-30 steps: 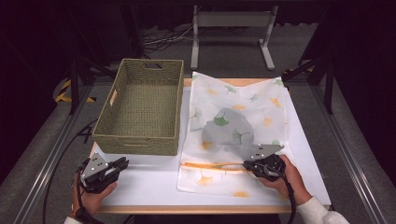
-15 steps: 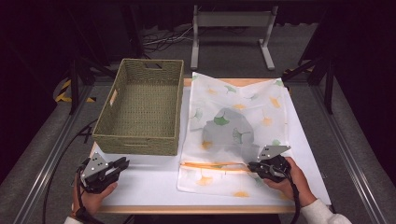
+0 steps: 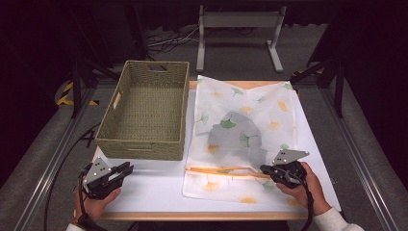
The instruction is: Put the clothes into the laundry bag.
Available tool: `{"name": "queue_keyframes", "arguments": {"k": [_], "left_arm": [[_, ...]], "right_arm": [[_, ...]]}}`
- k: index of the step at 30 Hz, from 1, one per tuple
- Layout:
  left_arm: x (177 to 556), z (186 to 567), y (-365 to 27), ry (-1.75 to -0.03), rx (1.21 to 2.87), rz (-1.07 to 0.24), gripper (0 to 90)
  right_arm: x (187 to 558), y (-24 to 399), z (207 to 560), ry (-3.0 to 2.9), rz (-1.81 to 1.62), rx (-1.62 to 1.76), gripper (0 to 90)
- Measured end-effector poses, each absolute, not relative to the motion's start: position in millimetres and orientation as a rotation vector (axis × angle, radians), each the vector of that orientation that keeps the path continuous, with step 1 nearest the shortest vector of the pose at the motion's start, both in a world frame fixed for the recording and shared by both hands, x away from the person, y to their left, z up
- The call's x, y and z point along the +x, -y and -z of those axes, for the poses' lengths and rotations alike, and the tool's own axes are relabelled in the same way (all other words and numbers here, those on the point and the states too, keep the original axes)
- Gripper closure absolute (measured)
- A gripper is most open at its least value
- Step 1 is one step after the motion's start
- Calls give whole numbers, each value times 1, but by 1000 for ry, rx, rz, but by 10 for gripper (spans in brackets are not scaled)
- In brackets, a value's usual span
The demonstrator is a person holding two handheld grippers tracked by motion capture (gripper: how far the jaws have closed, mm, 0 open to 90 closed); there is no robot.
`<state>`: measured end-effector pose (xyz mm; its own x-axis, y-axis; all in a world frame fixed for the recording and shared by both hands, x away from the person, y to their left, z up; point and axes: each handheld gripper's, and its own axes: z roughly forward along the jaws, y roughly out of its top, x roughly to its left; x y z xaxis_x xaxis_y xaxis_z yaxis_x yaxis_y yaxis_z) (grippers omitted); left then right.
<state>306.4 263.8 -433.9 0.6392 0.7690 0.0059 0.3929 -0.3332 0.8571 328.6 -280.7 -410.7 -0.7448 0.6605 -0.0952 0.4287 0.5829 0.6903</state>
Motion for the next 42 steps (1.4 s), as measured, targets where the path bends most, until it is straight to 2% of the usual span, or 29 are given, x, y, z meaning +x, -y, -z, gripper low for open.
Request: {"name": "queue_keyframes", "arguments": {"k": [11,27,35,42], "left_arm": [[308,435,-260,-894,1976,-515,744],[309,437,-265,-917,1962,-502,741],[309,436,-264,-907,1961,-504,736],[309,435,-264,-911,1961,-511,711]], "right_arm": [[342,250,419,-2499,-907,834,900],[343,266,430,-2539,-847,890,900],[335,277,420,-2497,-903,885,900],[329,284,405,-2410,-940,814,856]]}}
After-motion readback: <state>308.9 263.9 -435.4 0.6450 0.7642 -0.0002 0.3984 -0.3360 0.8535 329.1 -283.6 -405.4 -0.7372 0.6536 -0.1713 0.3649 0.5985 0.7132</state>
